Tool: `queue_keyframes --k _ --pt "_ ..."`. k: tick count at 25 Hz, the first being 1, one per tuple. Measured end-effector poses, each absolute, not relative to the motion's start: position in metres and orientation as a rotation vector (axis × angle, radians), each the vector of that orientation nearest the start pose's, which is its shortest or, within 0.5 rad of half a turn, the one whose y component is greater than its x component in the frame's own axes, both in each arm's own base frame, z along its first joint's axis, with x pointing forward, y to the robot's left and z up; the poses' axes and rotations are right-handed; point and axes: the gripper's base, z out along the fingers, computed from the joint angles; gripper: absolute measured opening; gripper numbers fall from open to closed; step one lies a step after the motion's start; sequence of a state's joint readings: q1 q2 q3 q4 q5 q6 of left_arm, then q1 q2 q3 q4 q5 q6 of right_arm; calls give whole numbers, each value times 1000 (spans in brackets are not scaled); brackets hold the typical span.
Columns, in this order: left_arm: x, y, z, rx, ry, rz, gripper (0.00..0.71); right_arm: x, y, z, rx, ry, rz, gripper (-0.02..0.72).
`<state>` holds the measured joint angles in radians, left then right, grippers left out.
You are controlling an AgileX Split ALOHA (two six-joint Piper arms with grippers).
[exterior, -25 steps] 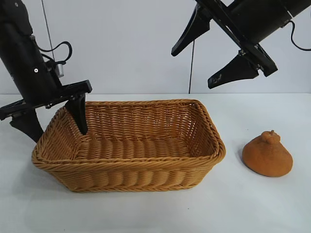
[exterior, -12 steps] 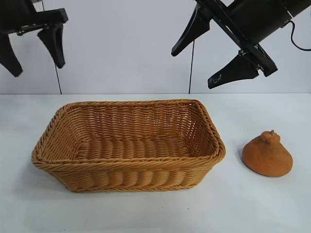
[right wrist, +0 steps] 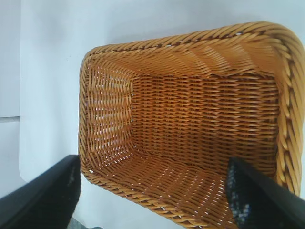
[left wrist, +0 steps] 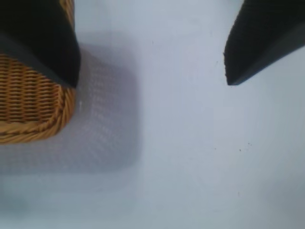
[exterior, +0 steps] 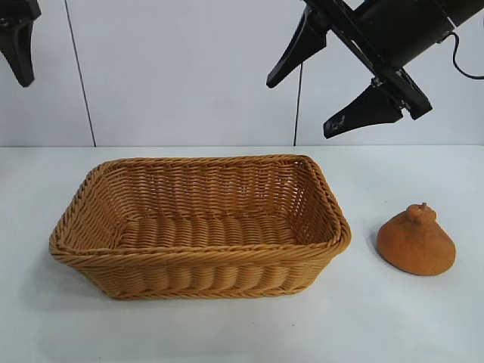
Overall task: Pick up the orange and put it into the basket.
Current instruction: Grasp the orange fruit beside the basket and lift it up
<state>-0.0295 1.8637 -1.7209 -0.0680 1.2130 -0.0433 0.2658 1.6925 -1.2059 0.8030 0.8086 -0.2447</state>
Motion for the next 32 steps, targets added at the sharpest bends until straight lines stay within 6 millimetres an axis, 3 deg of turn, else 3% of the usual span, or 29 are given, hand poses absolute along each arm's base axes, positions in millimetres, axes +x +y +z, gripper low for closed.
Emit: queue_keyframes --k 6,13,20,28,32 --pt "338 -16 309 -1 2885 -104 591 327 138 255 -61 2654 937 568" --pt "236 -13 304 39 2923 -98 591 327 138 255 -64 2658 940 568" --pt "138 -10 284 52 2864 -96 591 326 139 255 -70 2668 946 568" --pt "71 -8 265 21 2552 -99 591 326 138 254 -77 2669 939 568" --pt "49 -7 271 25 2407 -100 591 325 135 255 -129 2683 871 568"
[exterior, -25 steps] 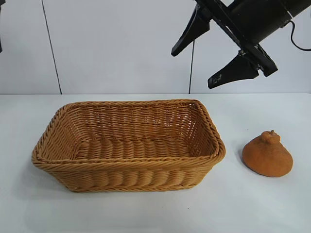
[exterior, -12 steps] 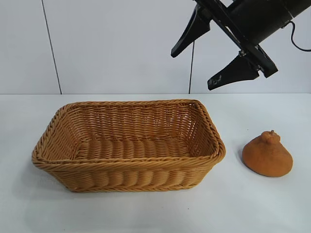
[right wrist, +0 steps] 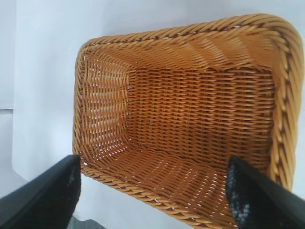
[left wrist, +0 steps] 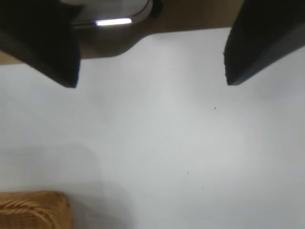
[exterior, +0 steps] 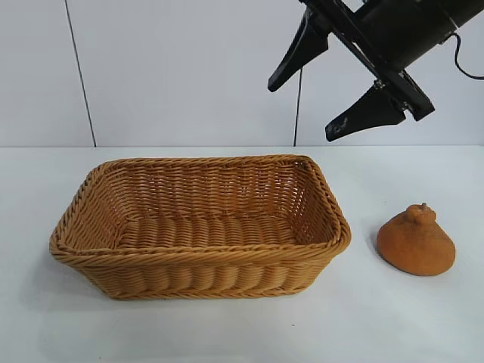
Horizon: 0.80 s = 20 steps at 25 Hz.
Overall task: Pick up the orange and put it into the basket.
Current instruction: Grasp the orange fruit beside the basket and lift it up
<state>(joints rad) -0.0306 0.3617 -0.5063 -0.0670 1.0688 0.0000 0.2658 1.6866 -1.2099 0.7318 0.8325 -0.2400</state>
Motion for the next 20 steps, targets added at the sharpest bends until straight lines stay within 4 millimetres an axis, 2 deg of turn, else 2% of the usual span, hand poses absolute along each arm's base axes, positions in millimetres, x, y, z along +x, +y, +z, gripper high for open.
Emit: queue_keyframes --k 7,12,16,20 --pt "23 -6 276 30 2231 -100 591 330 124 269 -198 2745 639 568" --pt "0 -5 278 34 2081 -99 591 333 111 278 -220 2785 400 568" --pt "-6 -5 278 35 2043 -99 591 336 92 276 -168 2819 279 568" --pt "-6 -5 278 35 2042 -99 591 343 65 273 -52 2833 250 568"
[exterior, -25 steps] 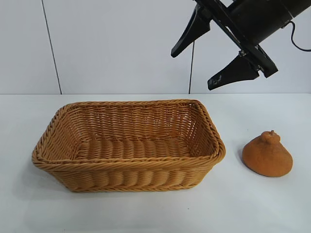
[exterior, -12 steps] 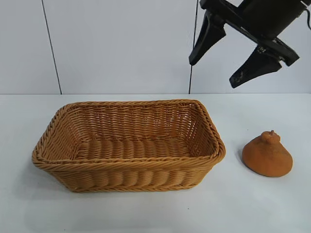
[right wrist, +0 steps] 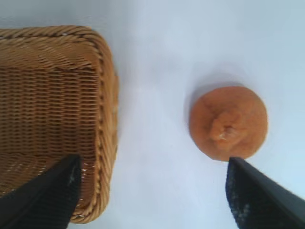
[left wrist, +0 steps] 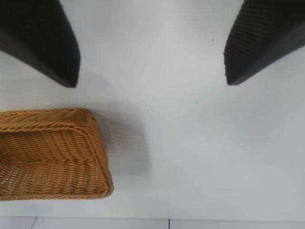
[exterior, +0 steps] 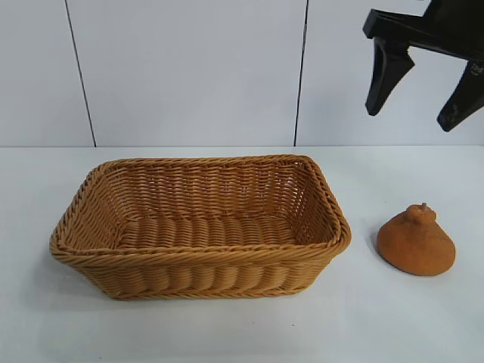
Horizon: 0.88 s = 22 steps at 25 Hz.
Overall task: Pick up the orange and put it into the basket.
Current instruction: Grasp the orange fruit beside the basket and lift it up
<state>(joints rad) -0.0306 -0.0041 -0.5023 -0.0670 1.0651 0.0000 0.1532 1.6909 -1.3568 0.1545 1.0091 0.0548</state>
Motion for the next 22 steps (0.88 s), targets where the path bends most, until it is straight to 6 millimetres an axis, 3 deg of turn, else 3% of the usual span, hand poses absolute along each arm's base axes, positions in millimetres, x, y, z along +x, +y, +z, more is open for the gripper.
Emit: queue_keyframes --k 5,9,14,15,22 --pt "-6 -5 278 35 2042 -99 591 350 43 264 37 2854 228 568" --pt "-6 -5 278 35 2042 -99 591 358 37 244 62 2913 216 568" --pt "-6 -5 278 35 2042 -99 591 371 37 192 66 3057 203 568" --pt "-6 -5 278 35 2042 -99 591 371 37 192 66 3057 203 568" --pt "-6 -5 278 35 2042 -99 591 381 37 124 88 3198 182 568"
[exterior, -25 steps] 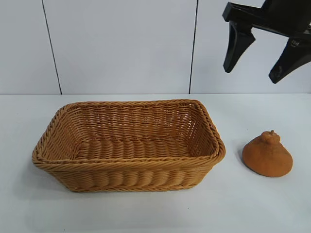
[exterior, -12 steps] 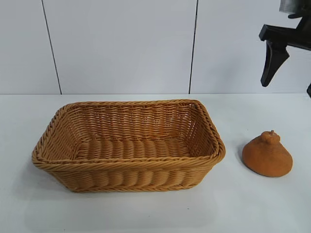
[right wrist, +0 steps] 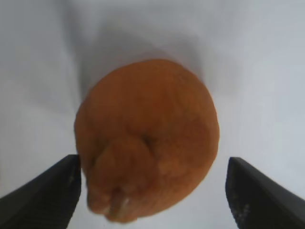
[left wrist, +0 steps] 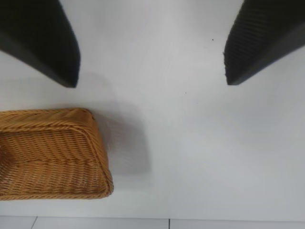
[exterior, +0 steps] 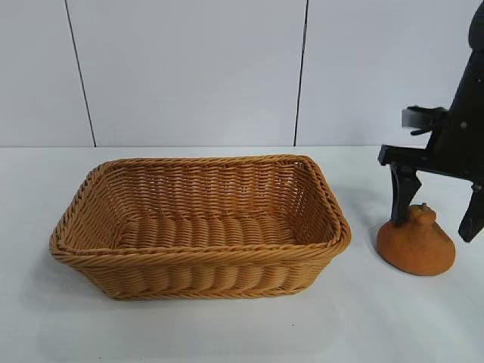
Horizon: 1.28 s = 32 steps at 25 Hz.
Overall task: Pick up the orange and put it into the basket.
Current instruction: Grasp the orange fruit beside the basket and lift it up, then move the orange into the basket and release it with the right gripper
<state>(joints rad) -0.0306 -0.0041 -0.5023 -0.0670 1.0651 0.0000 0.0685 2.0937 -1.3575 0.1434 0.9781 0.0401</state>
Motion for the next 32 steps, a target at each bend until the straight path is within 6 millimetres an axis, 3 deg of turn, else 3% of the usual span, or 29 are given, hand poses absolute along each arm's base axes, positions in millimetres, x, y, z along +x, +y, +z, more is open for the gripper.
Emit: queue_keyframes --k 3,6,11,18,27,32 --pt "-6 -5 278 35 2042 -99 591 382 37 116 92 3205 179 544" --pt "-6 -5 278 35 2042 -99 591 382 37 115 93 3206 180 442" --pt "-6 -5 278 35 2042 -99 591 382 37 121 80 3214 186 39" --pt "-6 -5 278 35 2042 -99 591 379 37 168 8 3093 186 41" --pt "-6 -5 278 35 2042 -99 591 372 36 275 -32 2863 199 41" --pt "-6 -5 278 35 2042 -99 591 367 40 288 -30 2856 242 41"
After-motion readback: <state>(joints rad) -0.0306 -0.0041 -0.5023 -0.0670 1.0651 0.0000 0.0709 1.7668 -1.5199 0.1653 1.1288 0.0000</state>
